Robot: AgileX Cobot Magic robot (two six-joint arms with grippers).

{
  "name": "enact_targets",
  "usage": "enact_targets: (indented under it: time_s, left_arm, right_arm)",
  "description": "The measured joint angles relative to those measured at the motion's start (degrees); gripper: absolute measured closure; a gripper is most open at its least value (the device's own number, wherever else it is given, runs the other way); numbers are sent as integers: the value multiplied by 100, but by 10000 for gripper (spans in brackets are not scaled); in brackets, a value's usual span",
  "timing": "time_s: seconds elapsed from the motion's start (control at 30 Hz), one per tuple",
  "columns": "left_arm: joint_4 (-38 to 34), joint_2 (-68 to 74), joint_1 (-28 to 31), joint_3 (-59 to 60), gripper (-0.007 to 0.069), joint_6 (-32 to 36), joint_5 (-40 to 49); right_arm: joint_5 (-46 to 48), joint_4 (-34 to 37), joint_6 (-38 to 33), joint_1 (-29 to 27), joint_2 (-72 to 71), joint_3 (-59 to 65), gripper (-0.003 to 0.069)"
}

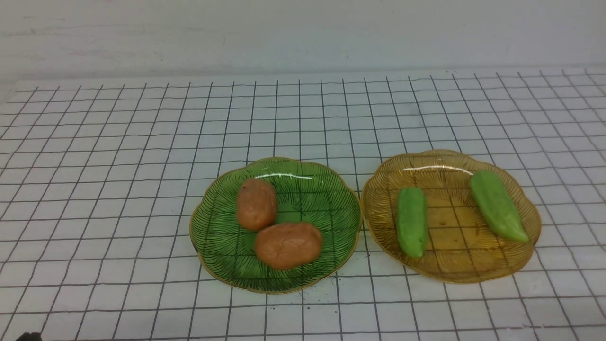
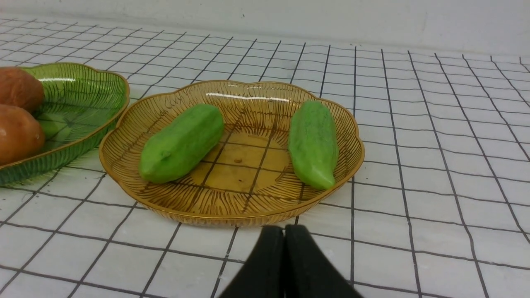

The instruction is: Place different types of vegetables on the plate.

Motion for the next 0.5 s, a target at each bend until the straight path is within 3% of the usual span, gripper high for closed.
enact_targets:
  time_s: [0.5]
  left_arm:
    - [0,0,14,0,632,2,133]
  right_arm:
    - [5,0,-19,0,0,0,665]
